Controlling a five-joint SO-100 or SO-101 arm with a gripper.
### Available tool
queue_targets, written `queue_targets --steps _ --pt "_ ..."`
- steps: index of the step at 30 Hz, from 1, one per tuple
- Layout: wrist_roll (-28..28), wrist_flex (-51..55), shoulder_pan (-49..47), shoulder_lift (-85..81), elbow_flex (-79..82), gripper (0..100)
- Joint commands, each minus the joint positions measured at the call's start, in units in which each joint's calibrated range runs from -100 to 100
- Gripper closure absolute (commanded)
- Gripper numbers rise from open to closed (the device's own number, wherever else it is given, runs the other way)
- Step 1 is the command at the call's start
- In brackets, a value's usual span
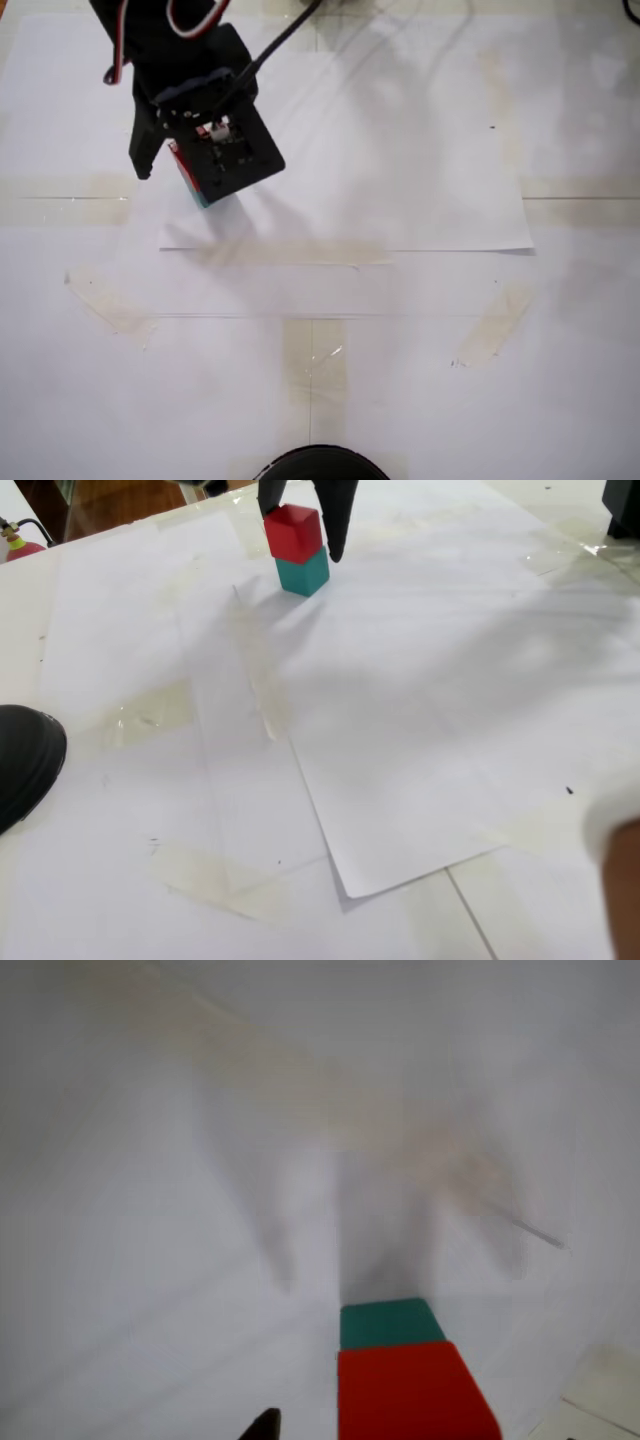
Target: Put the red cube on the top of the blue cube.
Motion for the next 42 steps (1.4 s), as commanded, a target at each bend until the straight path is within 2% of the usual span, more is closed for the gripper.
queue_targets --steps 1,12,18,25,30,36,42 --pt "-1.2 3.7 -0.7 -3.7 -7.3 61" --pt "-4.2 11.8 -1.7 -13.1 -11.6 61" --pt "-6.7 14.1 -2.3 -24.5 -7.0 63" --pt "-10.1 10.5 -2.5 -51.4 18.0 71" --pt "-11.8 6.3 -3.8 -70.5 37.4 84" --pt "-12.2 -0.5 -7.7 -80.1 53.0 98" --pt "-14.0 -7.3 -10.8 -88.8 66.4 100"
